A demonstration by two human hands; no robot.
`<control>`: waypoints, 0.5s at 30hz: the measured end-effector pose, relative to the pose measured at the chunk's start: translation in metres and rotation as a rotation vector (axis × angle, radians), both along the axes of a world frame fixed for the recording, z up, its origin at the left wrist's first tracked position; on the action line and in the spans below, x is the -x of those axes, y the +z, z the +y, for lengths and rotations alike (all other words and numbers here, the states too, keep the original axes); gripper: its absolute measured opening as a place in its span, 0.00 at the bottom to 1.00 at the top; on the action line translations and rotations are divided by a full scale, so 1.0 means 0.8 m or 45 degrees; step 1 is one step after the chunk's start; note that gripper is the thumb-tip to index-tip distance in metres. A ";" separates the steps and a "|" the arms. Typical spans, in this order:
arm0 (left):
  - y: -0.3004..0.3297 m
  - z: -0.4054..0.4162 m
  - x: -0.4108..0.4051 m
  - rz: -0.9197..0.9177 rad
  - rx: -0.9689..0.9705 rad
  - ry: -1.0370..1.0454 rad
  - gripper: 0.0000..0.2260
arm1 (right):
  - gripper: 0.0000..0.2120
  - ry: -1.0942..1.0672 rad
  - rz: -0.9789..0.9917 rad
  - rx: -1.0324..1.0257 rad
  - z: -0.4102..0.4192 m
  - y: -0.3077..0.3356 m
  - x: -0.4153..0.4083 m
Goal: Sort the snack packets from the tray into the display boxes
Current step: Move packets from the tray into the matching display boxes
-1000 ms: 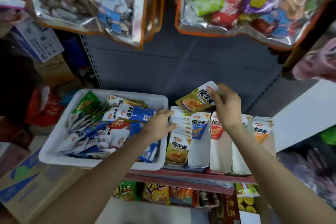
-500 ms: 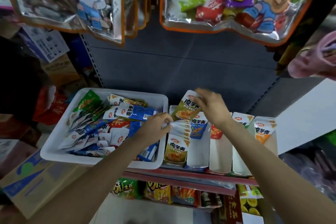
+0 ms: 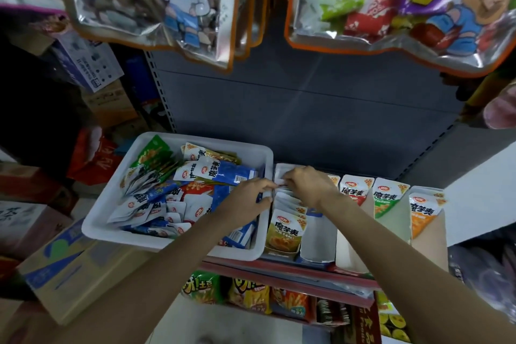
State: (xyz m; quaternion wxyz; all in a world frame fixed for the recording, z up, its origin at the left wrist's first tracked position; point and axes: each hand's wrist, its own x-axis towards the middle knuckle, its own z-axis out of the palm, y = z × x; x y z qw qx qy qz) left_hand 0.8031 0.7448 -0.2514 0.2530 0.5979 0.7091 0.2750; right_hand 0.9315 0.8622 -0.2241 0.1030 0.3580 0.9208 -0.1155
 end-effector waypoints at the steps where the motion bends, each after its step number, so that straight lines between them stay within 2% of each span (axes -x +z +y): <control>1: -0.001 -0.003 0.003 0.000 0.007 0.022 0.15 | 0.12 -0.021 0.024 -0.024 -0.003 0.001 0.000; 5: -0.012 -0.020 0.039 0.094 0.056 0.189 0.15 | 0.13 -0.006 0.301 -0.206 -0.024 0.009 0.009; 8: -0.022 -0.040 0.079 0.250 0.159 0.281 0.16 | 0.14 0.069 0.482 -0.061 -0.041 0.004 0.040; 12: -0.032 -0.062 0.139 0.479 0.346 0.392 0.21 | 0.18 0.041 0.421 0.198 -0.058 -0.025 0.108; 15: -0.038 -0.068 0.179 0.528 0.424 0.374 0.23 | 0.27 0.019 0.284 0.364 -0.066 -0.052 0.157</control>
